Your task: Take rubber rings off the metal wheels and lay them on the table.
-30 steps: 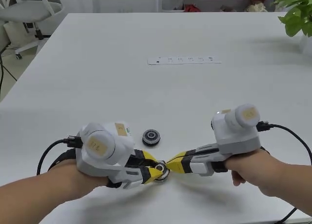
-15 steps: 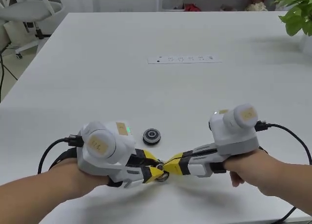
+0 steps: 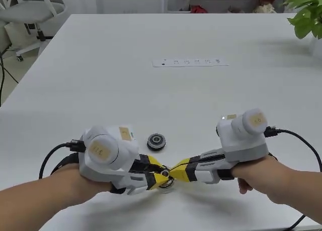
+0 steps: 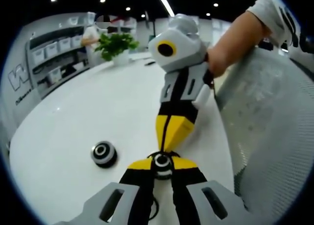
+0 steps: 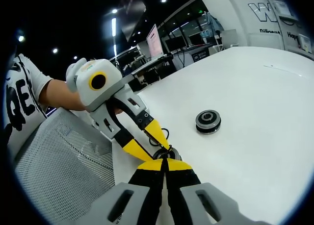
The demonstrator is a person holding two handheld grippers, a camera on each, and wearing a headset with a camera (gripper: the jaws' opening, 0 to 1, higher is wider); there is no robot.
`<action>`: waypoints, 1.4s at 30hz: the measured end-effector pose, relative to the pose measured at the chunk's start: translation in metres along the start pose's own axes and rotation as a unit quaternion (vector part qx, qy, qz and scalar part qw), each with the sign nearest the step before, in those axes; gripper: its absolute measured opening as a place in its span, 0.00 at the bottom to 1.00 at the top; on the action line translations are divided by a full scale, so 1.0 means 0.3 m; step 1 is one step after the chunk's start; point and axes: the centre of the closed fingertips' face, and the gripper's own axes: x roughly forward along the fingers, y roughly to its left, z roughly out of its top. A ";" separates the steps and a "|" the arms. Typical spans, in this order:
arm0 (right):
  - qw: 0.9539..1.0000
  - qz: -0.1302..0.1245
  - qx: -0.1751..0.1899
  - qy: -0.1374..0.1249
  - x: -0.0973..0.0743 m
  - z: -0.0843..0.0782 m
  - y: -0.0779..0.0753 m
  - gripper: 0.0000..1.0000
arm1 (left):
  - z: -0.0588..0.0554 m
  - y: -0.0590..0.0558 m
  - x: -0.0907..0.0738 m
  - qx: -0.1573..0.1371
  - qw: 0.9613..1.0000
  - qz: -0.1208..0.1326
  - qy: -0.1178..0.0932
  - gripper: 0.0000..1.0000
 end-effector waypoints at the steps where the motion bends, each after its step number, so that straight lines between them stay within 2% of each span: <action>1: 1.000 0.000 0.000 -0.001 -0.001 0.001 0.000 0.00 | 0.000 0.000 0.000 -0.001 1.000 0.000 -0.001 0.13; 4: 1.000 -0.002 0.001 -0.003 -0.004 0.004 -0.005 0.00 | 0.005 0.000 0.002 -0.015 1.000 -0.007 -0.003 0.14; 9: 1.000 -0.004 0.005 -0.009 -0.011 0.011 -0.011 0.00 | 0.005 -0.002 0.005 -0.005 1.000 -0.006 0.000 0.15; 14: 1.000 -0.005 0.004 -0.011 -0.013 0.015 -0.011 0.00 | 0.014 -0.009 -0.001 -0.006 1.000 -0.017 -0.005 0.20; 26: 1.000 -0.003 0.007 -0.020 -0.022 0.033 -0.008 0.00 | 0.050 -0.010 -0.057 -0.018 0.999 -0.015 -0.033 0.29; 33: 1.000 0.002 0.005 -0.021 -0.023 0.037 0.002 0.00 | 0.051 -0.005 -0.095 -0.023 0.999 -0.011 -0.043 0.33; 42: 1.000 0.007 0.006 -0.028 -0.028 0.056 0.014 0.00 | 0.072 -0.006 -0.136 -0.032 0.997 -0.010 -0.064 0.43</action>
